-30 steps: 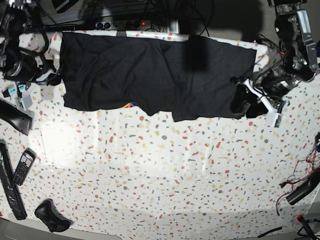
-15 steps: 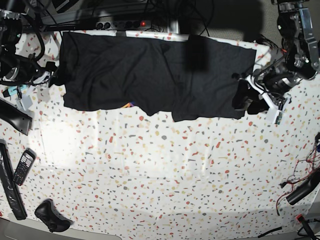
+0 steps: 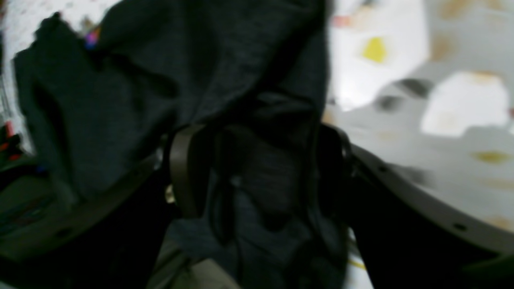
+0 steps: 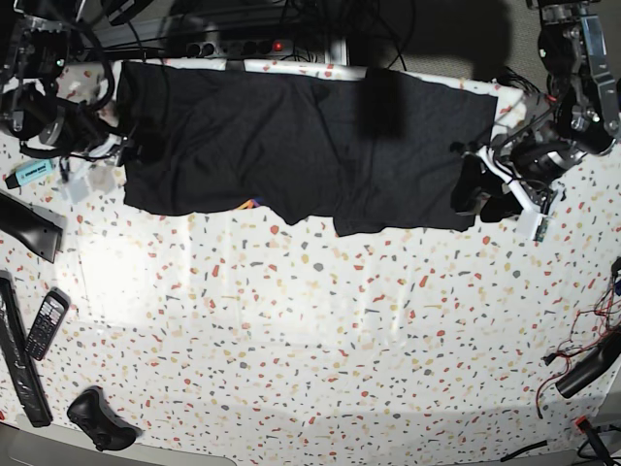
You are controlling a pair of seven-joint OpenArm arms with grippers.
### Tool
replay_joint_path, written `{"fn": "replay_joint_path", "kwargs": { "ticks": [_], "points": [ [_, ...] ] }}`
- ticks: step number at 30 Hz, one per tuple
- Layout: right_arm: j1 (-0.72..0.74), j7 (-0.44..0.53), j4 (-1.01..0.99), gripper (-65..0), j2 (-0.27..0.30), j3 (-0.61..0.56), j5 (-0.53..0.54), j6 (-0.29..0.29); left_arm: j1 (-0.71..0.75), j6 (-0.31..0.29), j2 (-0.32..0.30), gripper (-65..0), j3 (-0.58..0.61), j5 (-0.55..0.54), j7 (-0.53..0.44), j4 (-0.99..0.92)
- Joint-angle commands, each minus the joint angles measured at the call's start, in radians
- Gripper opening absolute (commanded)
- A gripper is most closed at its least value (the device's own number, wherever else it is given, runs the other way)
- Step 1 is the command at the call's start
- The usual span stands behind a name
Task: Fold the T-shirt properly
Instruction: 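Release the left gripper and move the right gripper to the strip's other end, then grasp the strip end with the right gripper and fold it over onto the shirt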
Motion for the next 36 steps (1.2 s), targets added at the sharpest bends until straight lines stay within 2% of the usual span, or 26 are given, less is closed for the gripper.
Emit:
{"fn": "replay_joint_path", "kwargs": {
  "ticks": [1,4,6,8,11,13,16,22,26,29,33,36],
  "points": [
    [0.002,-0.05,0.004,-27.1,0.002,-0.01,0.005,0.021,-0.008,-0.002,-0.009,-38.3,-0.002,-0.018,-0.017,0.019],
    [0.002,-0.063,0.004,-28.0,-0.011,-0.045,0.01,0.045,-0.008,-0.002,-0.009,-38.3,-0.002,-0.018,-0.017,0.019],
    [0.002,-0.058,0.004,-32.9,-0.01,-0.073,0.01,0.044,-0.008,-0.002,-0.009,-38.3,-0.002,-0.018,-0.016,0.019],
    [0.002,-0.034,0.004,-41.3,-0.01,-0.092,0.006,0.044,-0.008,-0.002,-0.009,-38.3,-0.002,-0.015,-0.016,0.019],
    [0.004,0.019,0.004,-58.2,-0.01,-0.094,0.002,0.044,-0.008,-0.002,-0.009,-38.3,-0.002,0.017,-0.015,0.019],
    [0.005,0.085,0.005,-65.0,-0.005,-0.082,0.002,0.044,-0.008,-0.002,-0.01,-38.3,-0.002,0.042,-0.009,0.019],
    [0.005,0.146,0.021,-65.0,0.005,-0.04,-0.002,0.045,0.001,-0.002,-0.023,-38.3,-0.002,0.052,-0.002,0.019],
    [0.004,0.123,0.114,-65.0,0.06,0.053,-0.005,0.045,0.031,-0.001,-0.069,-38.3,-0.002,0.052,-0.041,0.019],
    [-0.002,0.122,0.207,-65.0,0.063,0.068,-0.002,0.044,0.035,-0.001,-0.077,-38.3,-0.002,0.052,-0.054,0.019],
    [-0.001,0.121,0.302,-65.0,0.024,0.065,0.007,0.043,0.043,-0.001,-0.077,-38.3,-0.002,0.052,-0.054,0.019],
    [-0.001,0.121,0.478,-65.0,-0.068,0.031,0.01,0.031,0.054,-0.001,-0.077,-38.3,-0.002,0.051,-0.054,0.018],
    [-0.001,0.122,0.587,-65.0,-0.137,-0.04,-0.017,0.025,0.061,-0.001,-0.077,-38.3,-0.002,0.052,-0.054,0.018]
  ]
}}
